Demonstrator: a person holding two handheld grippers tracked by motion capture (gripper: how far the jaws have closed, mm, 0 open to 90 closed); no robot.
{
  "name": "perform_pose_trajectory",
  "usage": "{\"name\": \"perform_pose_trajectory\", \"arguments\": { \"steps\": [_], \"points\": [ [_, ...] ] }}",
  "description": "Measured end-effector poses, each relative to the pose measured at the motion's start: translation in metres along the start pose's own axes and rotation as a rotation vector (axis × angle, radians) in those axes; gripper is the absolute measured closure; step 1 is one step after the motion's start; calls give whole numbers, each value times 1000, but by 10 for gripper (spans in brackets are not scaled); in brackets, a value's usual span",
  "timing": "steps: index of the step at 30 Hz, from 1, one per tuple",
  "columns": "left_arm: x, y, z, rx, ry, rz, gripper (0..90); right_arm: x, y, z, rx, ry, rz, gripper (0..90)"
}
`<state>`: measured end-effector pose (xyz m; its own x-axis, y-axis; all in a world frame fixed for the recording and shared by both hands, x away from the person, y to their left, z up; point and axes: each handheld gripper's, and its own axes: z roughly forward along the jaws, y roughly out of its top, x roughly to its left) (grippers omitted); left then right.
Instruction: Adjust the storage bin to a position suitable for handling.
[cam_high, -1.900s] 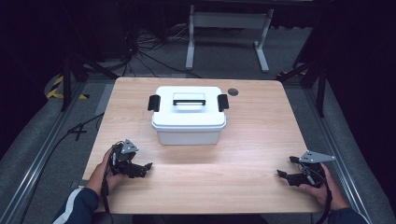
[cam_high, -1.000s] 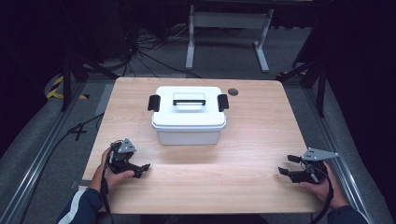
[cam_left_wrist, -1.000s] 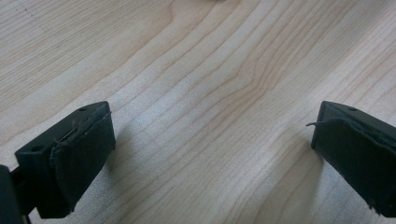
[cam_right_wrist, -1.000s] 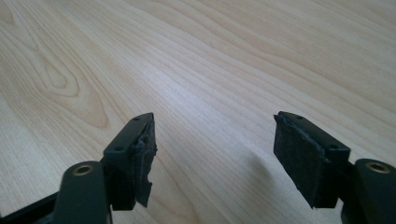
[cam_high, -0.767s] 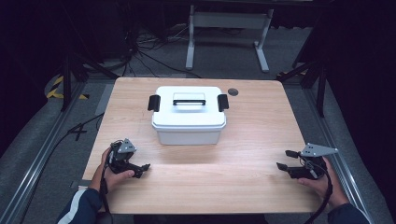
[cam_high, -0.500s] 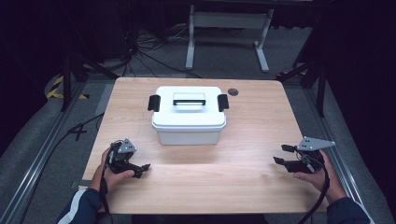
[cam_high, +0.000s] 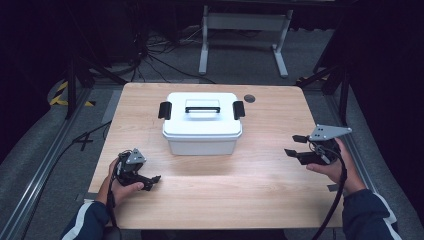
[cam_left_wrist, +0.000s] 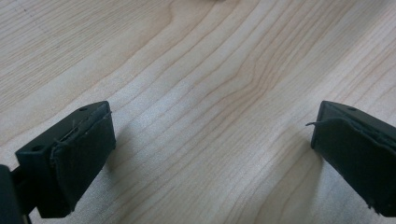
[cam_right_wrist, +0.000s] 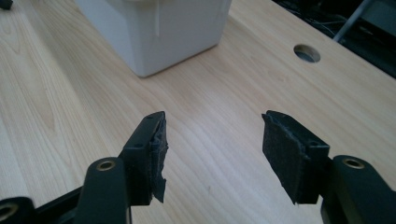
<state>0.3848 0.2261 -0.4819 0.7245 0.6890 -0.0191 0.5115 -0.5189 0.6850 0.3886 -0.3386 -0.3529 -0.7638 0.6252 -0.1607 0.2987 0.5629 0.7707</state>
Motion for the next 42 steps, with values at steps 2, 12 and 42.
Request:
{"name": "perform_pose_trajectory", "arguments": {
  "steps": [2,12,42],
  "points": [
    [0,0,0,-2,-1,0,2,0,10,0,0,4,-19,410],
    [0,0,0,-2,-1,0,2,7,65,8,8,27,-135,416],
    [0,0,0,1,-2,-4,2,25,166,49,94,88,-335,442]
  ]
}}
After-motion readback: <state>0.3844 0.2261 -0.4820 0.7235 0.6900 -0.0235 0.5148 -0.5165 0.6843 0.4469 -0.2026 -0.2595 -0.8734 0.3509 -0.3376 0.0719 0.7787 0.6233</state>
